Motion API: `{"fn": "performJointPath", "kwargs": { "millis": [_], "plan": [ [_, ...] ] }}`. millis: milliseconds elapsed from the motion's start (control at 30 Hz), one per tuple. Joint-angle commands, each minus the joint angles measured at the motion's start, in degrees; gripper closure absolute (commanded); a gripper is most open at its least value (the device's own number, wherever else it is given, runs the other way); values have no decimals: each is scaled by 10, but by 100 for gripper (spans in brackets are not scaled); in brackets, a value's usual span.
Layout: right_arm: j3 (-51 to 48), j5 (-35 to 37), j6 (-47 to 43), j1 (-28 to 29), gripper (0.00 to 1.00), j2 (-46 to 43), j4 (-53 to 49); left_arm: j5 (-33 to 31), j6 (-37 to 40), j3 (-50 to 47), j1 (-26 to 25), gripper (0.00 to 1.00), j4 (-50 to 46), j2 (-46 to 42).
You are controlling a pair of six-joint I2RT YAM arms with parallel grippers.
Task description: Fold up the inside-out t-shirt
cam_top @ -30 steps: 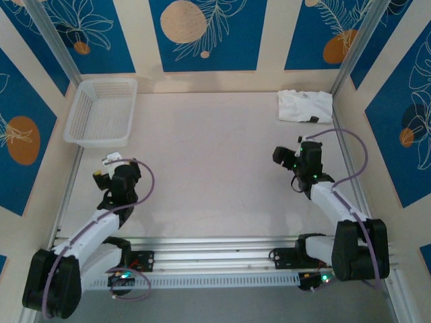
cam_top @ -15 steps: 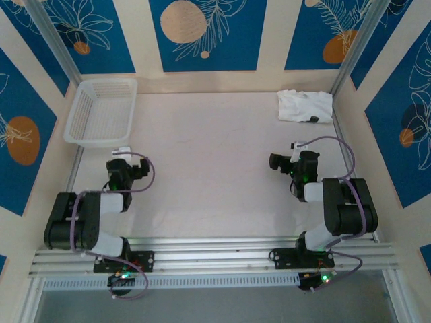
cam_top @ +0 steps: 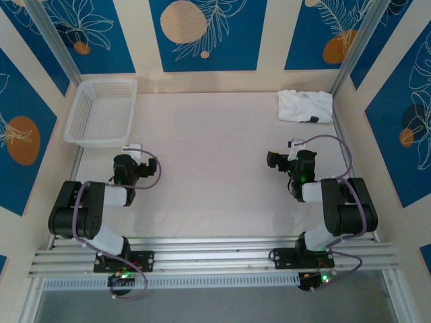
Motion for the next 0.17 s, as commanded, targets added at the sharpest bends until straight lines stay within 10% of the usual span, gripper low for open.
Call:
{"fn": "performJointPath", "kwargs": {
  "millis": [0, 133],
  "plan": [
    [13, 12, -15, 1, 1, -2, 17, 16, 9, 12, -2, 0, 10, -6],
    [10, 11, -15, 0, 1, -4, 20, 16, 9, 12, -3, 0, 11, -6]
  ]
}}
